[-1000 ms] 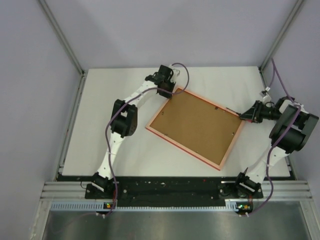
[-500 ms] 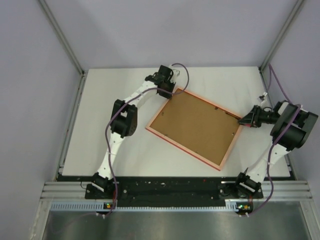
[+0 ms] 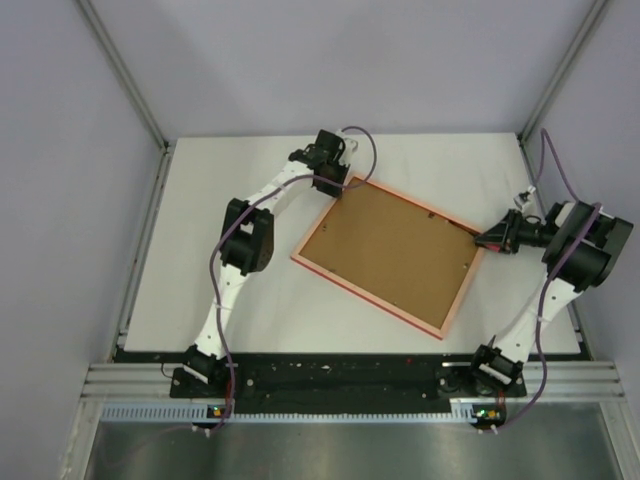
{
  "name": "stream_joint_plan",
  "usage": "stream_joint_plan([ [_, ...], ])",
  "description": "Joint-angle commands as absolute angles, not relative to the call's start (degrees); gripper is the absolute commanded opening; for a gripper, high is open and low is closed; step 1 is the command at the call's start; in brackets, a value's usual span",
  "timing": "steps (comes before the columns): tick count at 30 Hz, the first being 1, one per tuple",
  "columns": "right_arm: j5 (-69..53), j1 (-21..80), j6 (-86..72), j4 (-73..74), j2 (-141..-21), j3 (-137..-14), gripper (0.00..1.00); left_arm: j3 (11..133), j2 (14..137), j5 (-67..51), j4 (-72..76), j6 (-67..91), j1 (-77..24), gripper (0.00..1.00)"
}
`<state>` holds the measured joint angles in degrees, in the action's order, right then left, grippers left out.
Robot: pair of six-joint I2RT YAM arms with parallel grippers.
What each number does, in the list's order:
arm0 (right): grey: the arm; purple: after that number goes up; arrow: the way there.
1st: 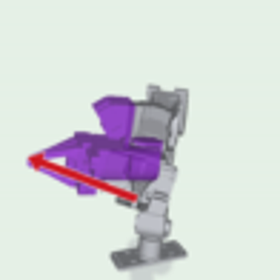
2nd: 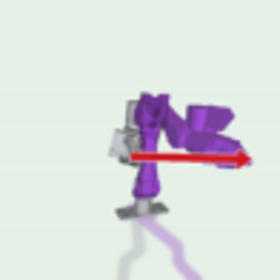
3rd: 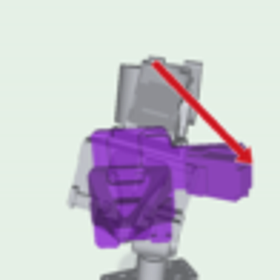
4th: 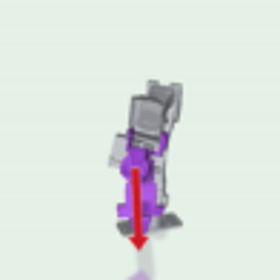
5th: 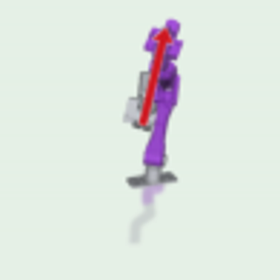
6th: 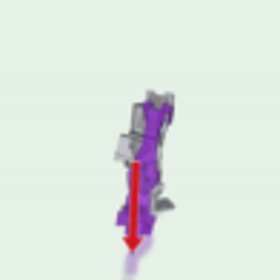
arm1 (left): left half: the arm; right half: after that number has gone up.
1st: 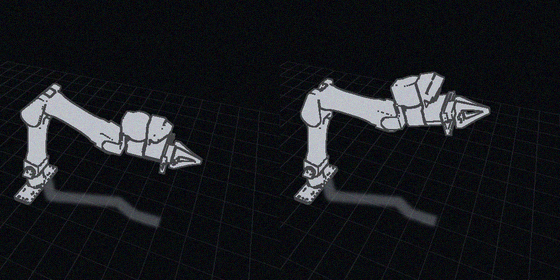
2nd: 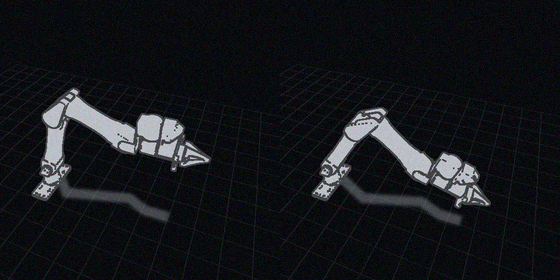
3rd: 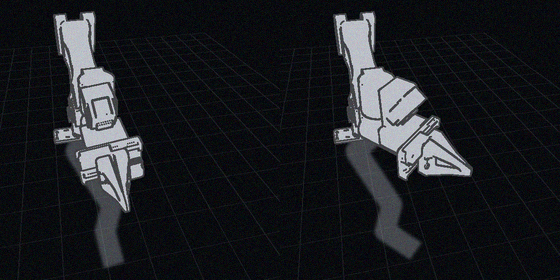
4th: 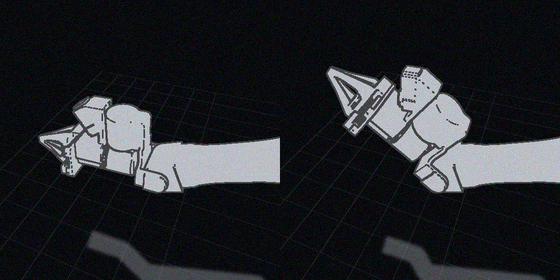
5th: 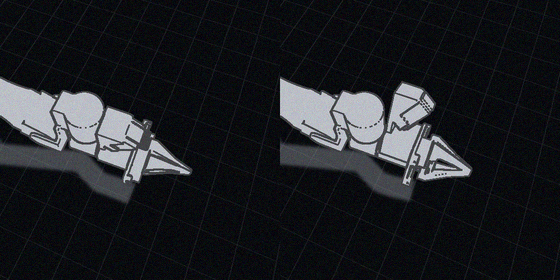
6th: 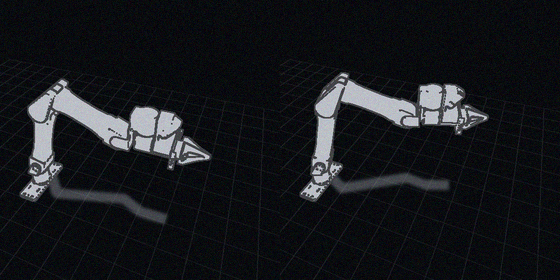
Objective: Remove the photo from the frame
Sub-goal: Release the photo frame item from the photo frame.
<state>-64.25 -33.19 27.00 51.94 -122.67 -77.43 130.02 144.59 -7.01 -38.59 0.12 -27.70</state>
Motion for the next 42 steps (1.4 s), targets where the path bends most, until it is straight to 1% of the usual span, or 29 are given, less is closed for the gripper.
stream_joint_plan([
  [1, -64.2, -33.3, 31.0, 54.0, -127.7, -81.8, 0.00, 128.1, 144.8, -7.5, -46.5, -0.3, -28.3, 0.00],
  [9, -69.9, -33.4, 40.0, 67.9, -134.1, -87.5, 0.00, 128.3, 144.6, -7.3, -46.6, -0.4, -28.3, 0.00],
  [14, -70.7, -33.7, 44.3, 72.7, -135.9, -89.1, 0.00, 128.3, 144.4, -6.8, -46.7, -0.6, -28.3, 0.00],
  [26, -70.3, -33.6, 42.2, 72.6, -137.3, -91.0, 0.00, 129.0, 144.5, -7.6, -47.3, -1.0, -28.8, 0.00],
  [32, -68.9, -31.3, 40.5, 72.2, -136.7, -91.1, 0.00, 129.4, 144.5, -8.1, -47.3, -1.5, -29.6, 0.00],
  [35, -67.8, -30.6, 38.2, 69.8, -135.7, -90.0, 0.00, 129.3, 144.4, -8.3, -47.5, -1.6, -29.9, 0.00],
  [42, -65.7, -34.4, 38.0, 69.4, -134.4, -90.1, 0.00, 129.0, 144.0, -6.2, -48.0, -1.8, -29.9, 0.00],
])
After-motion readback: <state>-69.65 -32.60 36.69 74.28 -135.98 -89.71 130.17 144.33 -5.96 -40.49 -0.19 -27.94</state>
